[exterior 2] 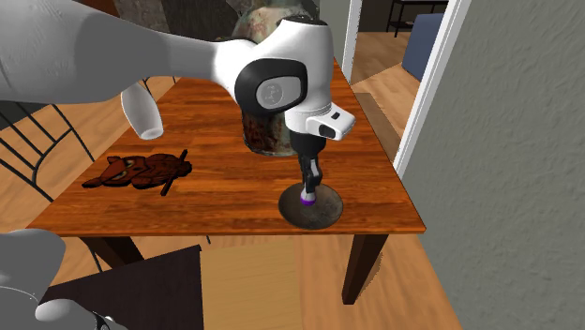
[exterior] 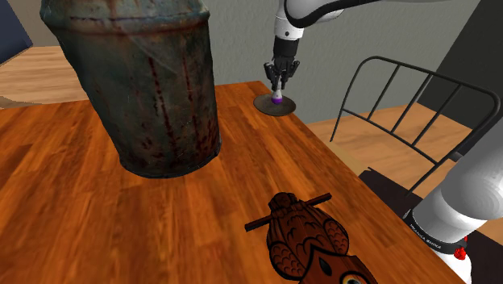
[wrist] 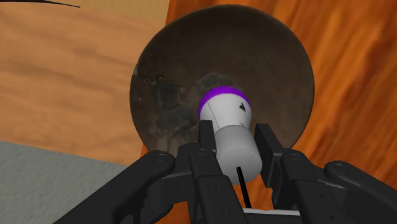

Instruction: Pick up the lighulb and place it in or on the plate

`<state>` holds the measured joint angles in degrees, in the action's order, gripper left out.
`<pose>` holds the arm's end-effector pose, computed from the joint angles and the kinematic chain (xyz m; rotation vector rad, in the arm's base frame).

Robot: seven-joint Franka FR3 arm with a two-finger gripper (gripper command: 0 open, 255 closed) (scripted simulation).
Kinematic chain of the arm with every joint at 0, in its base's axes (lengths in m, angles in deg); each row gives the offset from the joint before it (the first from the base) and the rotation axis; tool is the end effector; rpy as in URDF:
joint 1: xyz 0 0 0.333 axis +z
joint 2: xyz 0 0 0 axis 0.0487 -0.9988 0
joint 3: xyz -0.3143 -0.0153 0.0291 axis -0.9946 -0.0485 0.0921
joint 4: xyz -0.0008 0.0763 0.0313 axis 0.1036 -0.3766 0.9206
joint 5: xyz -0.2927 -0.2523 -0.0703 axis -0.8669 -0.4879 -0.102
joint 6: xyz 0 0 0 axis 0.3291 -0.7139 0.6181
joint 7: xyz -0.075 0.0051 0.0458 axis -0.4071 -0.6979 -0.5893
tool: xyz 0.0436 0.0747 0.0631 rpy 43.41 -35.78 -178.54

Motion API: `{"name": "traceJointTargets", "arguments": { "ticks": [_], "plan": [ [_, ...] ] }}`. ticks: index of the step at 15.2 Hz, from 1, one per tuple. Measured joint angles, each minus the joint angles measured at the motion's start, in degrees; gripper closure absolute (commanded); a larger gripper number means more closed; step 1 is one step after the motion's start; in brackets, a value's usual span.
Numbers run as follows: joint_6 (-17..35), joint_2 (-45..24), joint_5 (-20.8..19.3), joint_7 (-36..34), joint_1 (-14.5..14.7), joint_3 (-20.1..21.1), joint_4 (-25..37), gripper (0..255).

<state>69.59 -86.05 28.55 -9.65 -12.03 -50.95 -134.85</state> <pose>0.5702 0.0720 0.5095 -3.1262 0.2265 -0.0916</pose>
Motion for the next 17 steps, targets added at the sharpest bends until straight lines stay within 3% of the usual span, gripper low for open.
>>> {"name": "traceJointTargets", "arguments": {
  "ticks": [5, 6, 12, 17],
  "plan": [
    [0.31, 0.04, 0.01, 0.01, -0.01, 0.0, -0.31, 255],
    [0.31, 0.04, 0.01, 0.01, -0.01, 0.0, -0.32, 0],
    [0.32, 0.04, 0.01, 0.01, -0.01, 0.0, -0.32, 0],
    [-6.01, 0.92, 0.29, 0.29, -0.08, -0.06, 5.24, 0]
  ]
}}
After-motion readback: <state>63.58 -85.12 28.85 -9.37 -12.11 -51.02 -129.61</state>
